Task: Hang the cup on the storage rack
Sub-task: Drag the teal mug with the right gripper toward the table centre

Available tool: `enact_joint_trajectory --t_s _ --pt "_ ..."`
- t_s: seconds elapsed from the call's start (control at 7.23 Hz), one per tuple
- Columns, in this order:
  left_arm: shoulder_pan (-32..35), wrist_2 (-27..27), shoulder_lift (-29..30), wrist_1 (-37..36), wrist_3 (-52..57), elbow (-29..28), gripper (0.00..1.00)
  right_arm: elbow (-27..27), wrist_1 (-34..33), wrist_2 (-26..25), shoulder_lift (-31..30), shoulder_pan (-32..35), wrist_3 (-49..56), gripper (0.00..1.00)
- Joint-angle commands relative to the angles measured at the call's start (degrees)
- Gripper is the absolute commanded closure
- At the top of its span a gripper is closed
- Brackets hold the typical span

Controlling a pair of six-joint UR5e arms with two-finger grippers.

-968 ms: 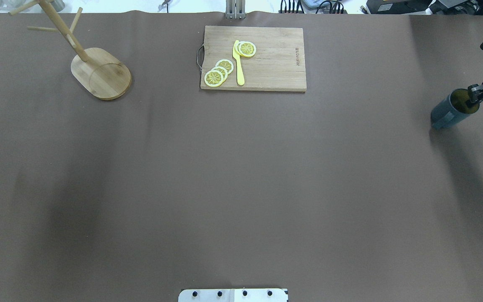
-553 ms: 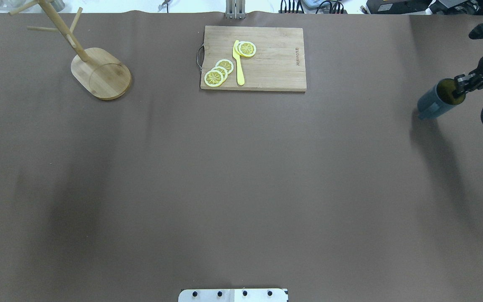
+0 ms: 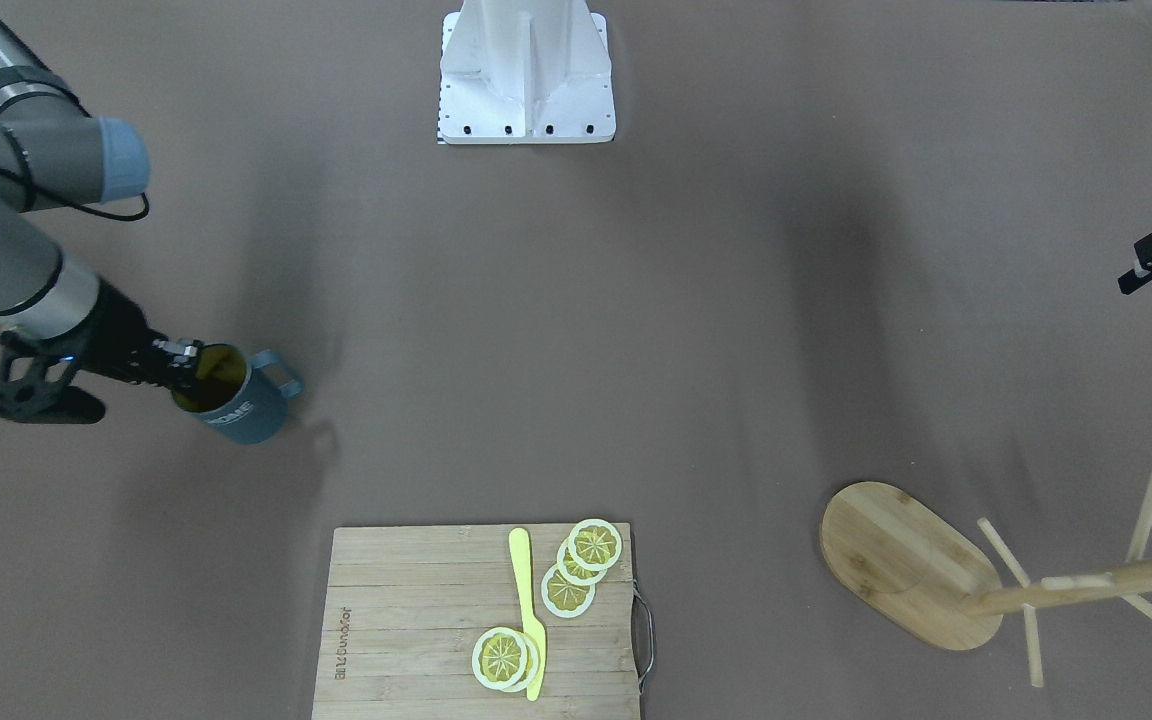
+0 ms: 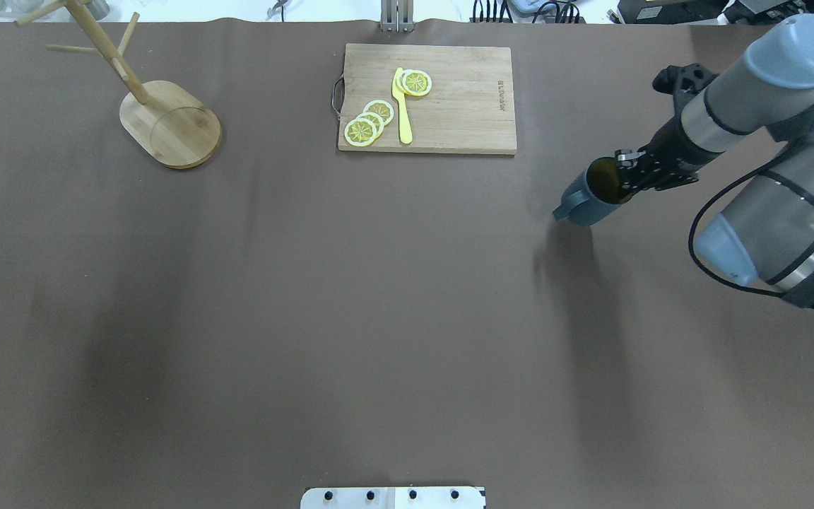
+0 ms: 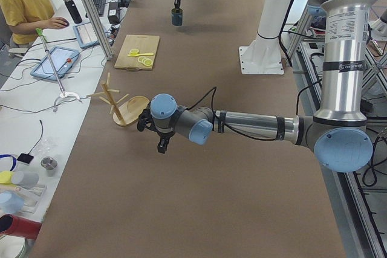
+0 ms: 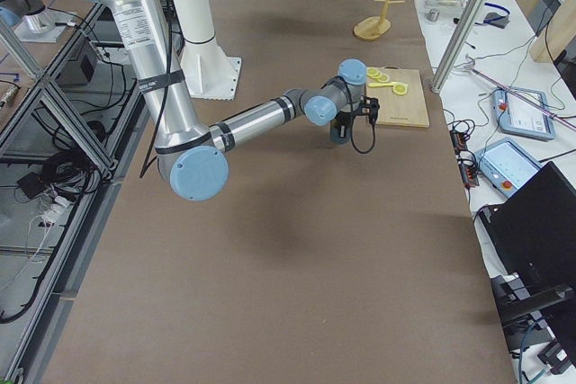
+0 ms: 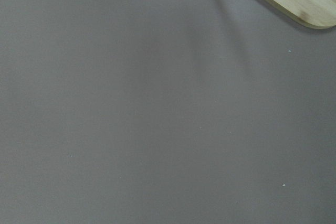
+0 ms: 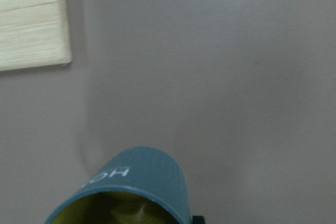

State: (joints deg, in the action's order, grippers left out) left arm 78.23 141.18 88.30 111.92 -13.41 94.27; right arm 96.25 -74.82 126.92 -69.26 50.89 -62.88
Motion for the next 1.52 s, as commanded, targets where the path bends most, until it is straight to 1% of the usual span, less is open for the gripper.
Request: enact_joint_trajectory --t_s 0.0,0.14,0.28,0.41,0.55,0.97,1.11,1.24,1.38 --pt "-0.01 -0.03 0.03 0.14 0.4 -0.05 0.02 2.19 -7.48 -5.96 10.93 -10.33 -15.32 1.0" --pt "0.08 -0.03 -0.05 0.23 0.49 0.21 0.02 2.1 -11.28 -7.89 14.47 -13.41 -17.43 1.0" --pt "-0.01 -0.03 -0.05 1.36 0.4 0.04 0.02 2.01 -11.32 -10.79 15.46 -16.32 -20.15 1.0" --pt "-0.01 -0.11 -0.14 1.46 0.4 0.03 0.02 1.66 -11.32 -14.99 16.17 -19.48 -20.09 1.0" --pt "-0.01 -0.12 -0.14 1.46 0.4 -0.05 0.02 1.31 -11.23 -16.6 16.17 -21.25 -19.39 1.0" --pt "-0.71 -0.03 -0.32 1.46 0.31 -0.05 0.02 0.7 -10.88 -16.97 16.52 -22.94 -17.11 1.0" --pt "-0.71 0.06 -0.32 1.54 0.23 -0.05 0.02 0.17 -11.05 -16.71 16.87 -22.94 -17.19 0.59" --pt "-0.71 0.76 -0.06 1.72 -0.21 0.21 0.02 -0.18 -11.14 -16.96 17.31 -22.94 -17.45 0.01" --pt "-2.54 0.76 0.64 1.81 -0.3 0.47 0.02 0.34 -11.14 -16.53 18.01 -22.24 -17.28 0.0"
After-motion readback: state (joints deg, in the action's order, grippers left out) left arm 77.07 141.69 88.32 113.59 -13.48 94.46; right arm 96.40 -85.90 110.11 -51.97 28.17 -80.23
